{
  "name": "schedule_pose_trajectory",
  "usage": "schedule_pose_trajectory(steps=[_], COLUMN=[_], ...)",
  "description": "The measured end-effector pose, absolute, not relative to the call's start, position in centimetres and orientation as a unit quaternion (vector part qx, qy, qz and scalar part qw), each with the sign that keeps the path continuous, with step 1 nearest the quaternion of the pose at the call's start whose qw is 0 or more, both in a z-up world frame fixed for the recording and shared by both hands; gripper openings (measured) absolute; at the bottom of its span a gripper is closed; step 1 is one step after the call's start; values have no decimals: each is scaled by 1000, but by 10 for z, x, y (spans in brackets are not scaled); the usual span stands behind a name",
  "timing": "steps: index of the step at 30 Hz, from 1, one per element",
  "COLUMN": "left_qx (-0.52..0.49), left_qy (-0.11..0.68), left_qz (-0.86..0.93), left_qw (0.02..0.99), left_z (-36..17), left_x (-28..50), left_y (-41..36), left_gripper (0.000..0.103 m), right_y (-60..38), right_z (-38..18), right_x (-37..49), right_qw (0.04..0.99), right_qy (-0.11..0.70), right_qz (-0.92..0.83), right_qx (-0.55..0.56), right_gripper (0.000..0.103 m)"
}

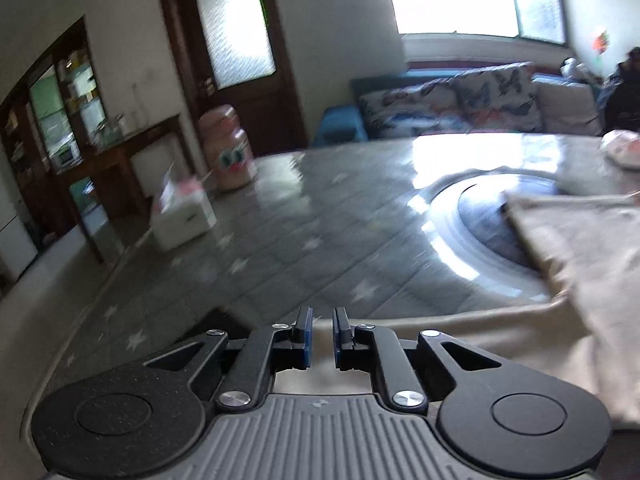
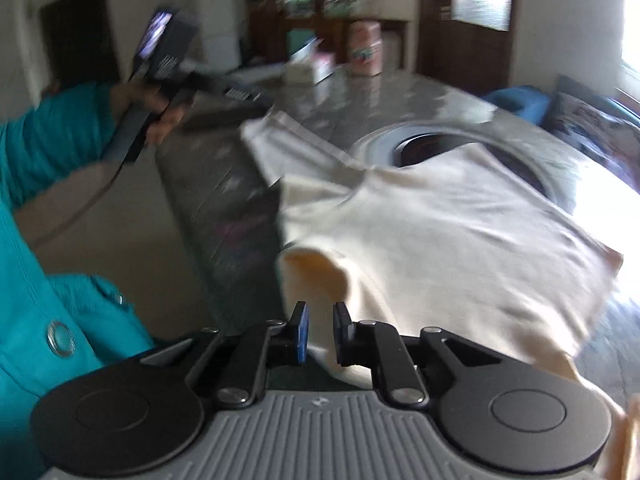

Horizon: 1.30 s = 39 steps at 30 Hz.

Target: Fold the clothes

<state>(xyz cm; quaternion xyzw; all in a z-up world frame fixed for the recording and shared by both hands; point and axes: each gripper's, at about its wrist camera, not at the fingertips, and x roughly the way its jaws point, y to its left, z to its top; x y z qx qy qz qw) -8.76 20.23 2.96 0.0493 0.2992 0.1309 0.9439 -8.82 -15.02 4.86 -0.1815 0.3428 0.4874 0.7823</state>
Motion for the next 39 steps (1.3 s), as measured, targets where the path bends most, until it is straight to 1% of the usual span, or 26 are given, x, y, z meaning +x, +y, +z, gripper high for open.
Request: schedule_pose_trajectory(steps=[3, 6, 9, 10, 11, 16, 19, 20, 22, 23, 24, 25, 27, 28, 31, 33, 35, 36, 37, 39], left_qx=[38, 30, 15, 15, 15, 23, 39, 41, 45, 47, 51, 54, 60, 63, 68, 67, 70, 72, 75, 78], left_qy=[286, 281, 292, 296, 299, 318, 325, 328, 335, 338, 340, 342, 344, 345, 343, 343, 342, 341, 340, 340], left_qz=[70, 3, -59, -79, -99, -188, -227, -235, -248, -253, -258, -263, -269, -271, -279, -283, -289, -291, -293, -295], left_qw=[955, 959, 954, 952, 949, 929, 917, 914, 908, 905, 903, 901, 898, 896, 894, 893, 891, 891, 890, 890], left_z=[37, 34, 25, 22, 19, 5, -4, -6, -10, -12, -13, -14, -15, -16, -17, -17, -17, -17, -17, -18], left_x=[-80, -66, -51, -48, -45, -42, -52, -55, -60, -62, -65, -68, -74, -74, -76, -76, -76, -77, -77, -78], left_y=[177, 145, 111, 100, 88, 40, 16, 11, 5, 3, 1, -1, -4, -6, -7, -6, -6, -7, -8, -9], left_gripper=[12, 12, 12, 12, 12, 16, 18, 20, 30, 31, 32, 34, 40, 40, 43, 43, 45, 46, 47, 48], right_y=[-171, -195, -220, -227, -236, -262, -270, -273, -275, -277, -279, -280, -283, -285, -304, -322, -341, -351, -360, -369], right_z=[53, 51, 45, 43, 41, 25, 15, 11, 6, 6, 5, 4, 7, 10, 22, 27, 25, 22, 20, 17], right_x=[-80, -66, -48, -41, -34, -4, 4, 6, 8, 8, 9, 9, 6, 4, -6, -12, -17, -19, -21, -26], right_qw=[815, 849, 886, 896, 903, 919, 920, 920, 920, 921, 921, 922, 927, 930, 942, 947, 946, 944, 942, 940], right_qy=[343, 349, 346, 344, 342, 346, 354, 357, 358, 358, 358, 358, 348, 341, 314, 307, 312, 317, 323, 327], right_qz=[437, 366, 274, 243, 218, 137, 118, 112, 105, 103, 100, 98, 87, 80, 38, 3, -32, -44, -57, -72], right_qx=[-163, -150, -144, -143, -141, -133, -123, -119, -120, -117, -115, -113, -114, -115, -110, -97, -87, -77, -67, -57], right_gripper=[21, 23, 31, 36, 37, 38, 38, 37, 35, 35, 29, 16, 8, 4, 3, 3, 3, 6, 12, 13])
